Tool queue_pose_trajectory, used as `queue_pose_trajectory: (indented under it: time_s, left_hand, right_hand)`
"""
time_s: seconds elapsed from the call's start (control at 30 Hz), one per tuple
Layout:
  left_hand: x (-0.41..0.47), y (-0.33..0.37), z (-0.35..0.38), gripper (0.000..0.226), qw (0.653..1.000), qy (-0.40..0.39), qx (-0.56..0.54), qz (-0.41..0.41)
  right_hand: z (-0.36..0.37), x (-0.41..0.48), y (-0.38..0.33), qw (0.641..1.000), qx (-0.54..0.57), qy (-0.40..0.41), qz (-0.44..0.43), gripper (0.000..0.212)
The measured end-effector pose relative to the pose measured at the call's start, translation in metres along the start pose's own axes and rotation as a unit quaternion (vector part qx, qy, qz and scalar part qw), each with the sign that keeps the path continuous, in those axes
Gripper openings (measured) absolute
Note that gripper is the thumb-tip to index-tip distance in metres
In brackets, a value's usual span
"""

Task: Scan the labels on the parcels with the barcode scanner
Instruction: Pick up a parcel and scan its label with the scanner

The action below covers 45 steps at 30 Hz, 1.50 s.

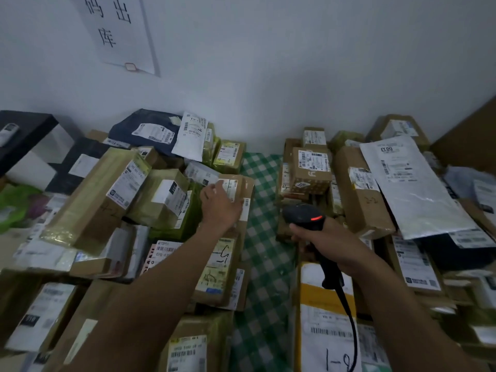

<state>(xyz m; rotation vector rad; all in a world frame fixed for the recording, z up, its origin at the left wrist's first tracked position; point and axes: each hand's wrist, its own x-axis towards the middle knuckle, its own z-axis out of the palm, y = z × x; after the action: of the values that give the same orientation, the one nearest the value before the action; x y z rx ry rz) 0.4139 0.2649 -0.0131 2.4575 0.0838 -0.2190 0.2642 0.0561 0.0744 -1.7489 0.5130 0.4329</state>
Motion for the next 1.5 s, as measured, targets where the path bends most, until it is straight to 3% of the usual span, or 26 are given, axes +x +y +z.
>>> queue_pose_trajectory:
  time_s: [0.1, 0.2, 0.27, 0.37, 0.43, 0.7, 0.83, 0.93, 1.07, 1.2, 1.33, 1.5]
  left_hand:
    - [-0.053, 0.024, 0.014, 0.064, 0.995, 0.008, -0.032, 0.093]
    - [-0.116, 0.042, 0.033, 0.047, 0.985, -0.071, -0.081, 0.134]
    - [-0.152, 0.039, 0.055, 0.046, 0.977, -0.154, -0.080, 0.123]
    - [-0.188, 0.023, 0.090, 0.081, 0.965, -0.250, -0.050, 0.053]
    - [-0.204, 0.016, 0.103, 0.083, 0.950, -0.297, -0.085, 0.033]
    - [-0.228, -0.017, 0.132, 0.074, 0.915, -0.358, -0.172, -0.071]
    - [-0.234, -0.020, 0.120, 0.048, 0.909, -0.349, -0.218, -0.065]
    - [-0.236, -0.031, 0.117, 0.047, 0.910, -0.335, -0.233, -0.073]
    - [-0.247, -0.045, 0.110, 0.062, 0.927, -0.299, -0.222, -0.048]
    - [-0.255, -0.058, 0.096, 0.109, 0.941, -0.248, -0.228, 0.016]
    - [-0.256, -0.072, 0.096, 0.143, 0.949, -0.213, -0.227, 0.055]
    - [-0.257, -0.073, 0.110, 0.129, 0.944, -0.187, -0.272, 0.011]
  right_hand:
    - [-0.010, -0.020, 0.016, 1.000, 0.010, 0.018, -0.007, 0.020]
    - [-0.021, -0.043, 0.041, 0.999, 0.040, 0.027, -0.005, 0.026]
    - [-0.028, -0.058, 0.060, 0.998, 0.060, 0.034, -0.002, 0.028]
    - [-0.033, -0.075, 0.088, 0.996, 0.070, 0.047, -0.002, 0.031]
    - [-0.034, -0.082, 0.106, 0.996, 0.066, 0.064, -0.002, 0.028]
    - [-0.030, -0.098, 0.166, 0.990, 0.092, 0.106, 0.022, 0.039]
    - [-0.022, -0.095, 0.188, 0.986, 0.101, 0.128, 0.034, 0.040]
    - [-0.009, -0.094, 0.193, 0.985, 0.122, 0.109, 0.048, 0.030]
    - [0.008, -0.092, 0.189, 0.984, 0.152, 0.077, 0.049, 0.028]
    - [0.020, -0.081, 0.178, 0.985, 0.162, 0.052, 0.041, 0.021]
    - [0.034, -0.068, 0.169, 0.986, 0.152, 0.030, 0.062, 0.031]
    - [0.027, -0.075, 0.157, 0.991, 0.116, 0.029, 0.051, 0.030]
